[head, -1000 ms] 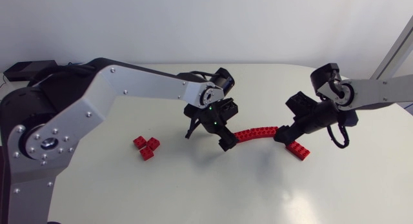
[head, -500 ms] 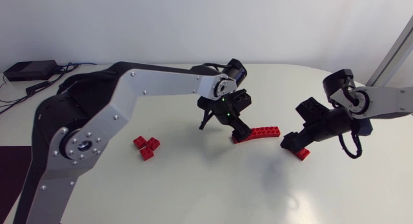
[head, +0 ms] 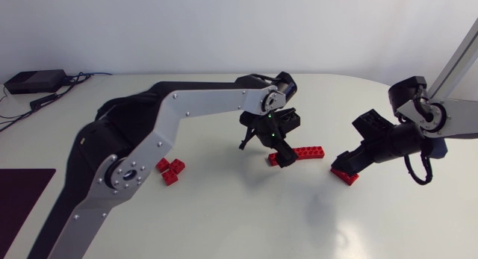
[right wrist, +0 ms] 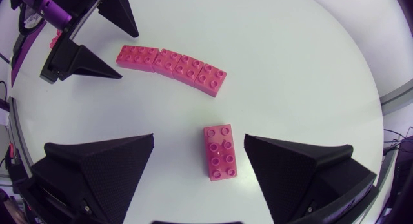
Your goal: Sort duplo bricks by size, large to the right and small to the left
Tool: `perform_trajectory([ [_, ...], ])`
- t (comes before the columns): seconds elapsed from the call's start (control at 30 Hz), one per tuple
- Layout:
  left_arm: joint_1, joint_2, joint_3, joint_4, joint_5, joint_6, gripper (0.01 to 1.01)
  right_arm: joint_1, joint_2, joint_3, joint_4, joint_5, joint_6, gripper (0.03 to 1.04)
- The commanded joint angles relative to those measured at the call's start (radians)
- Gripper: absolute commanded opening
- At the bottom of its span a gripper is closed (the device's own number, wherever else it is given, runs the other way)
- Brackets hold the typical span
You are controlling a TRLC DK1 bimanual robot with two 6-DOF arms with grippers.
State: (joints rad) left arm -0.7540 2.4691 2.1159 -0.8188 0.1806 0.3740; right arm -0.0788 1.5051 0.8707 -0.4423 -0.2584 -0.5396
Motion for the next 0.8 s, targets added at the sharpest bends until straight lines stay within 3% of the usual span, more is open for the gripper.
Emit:
perform_trajectory([
  [0.0,-0.010,0.062,0.079,-0.046,0.008,0.023,0.793,-0.012,-0.016,-0.016,-0.018,-0.007,-0.023,1.00],
  [0.13,-0.018,0.131,0.190,-0.143,0.008,0.026,0.480,-0.026,-0.025,-0.012,-0.027,-0.012,-0.033,1.00],
  [0.23,-0.018,0.168,0.256,-0.223,0.010,0.037,0.364,-0.032,-0.032,-0.012,-0.032,-0.013,-0.037,1.00],
  [0.4,-0.015,0.169,0.246,-0.233,0.010,0.036,0.264,-0.036,-0.039,-0.019,-0.035,-0.018,-0.040,1.00],
  [0.53,-0.019,0.143,0.185,-0.227,0.013,0.037,0.248,-0.038,-0.043,-0.030,-0.035,-0.021,-0.040,1.00],
  [0.77,-0.085,-0.058,-0.134,-0.106,0.019,0.032,0.244,-0.038,-0.057,-0.025,-0.041,-0.024,-0.042,1.00],
])
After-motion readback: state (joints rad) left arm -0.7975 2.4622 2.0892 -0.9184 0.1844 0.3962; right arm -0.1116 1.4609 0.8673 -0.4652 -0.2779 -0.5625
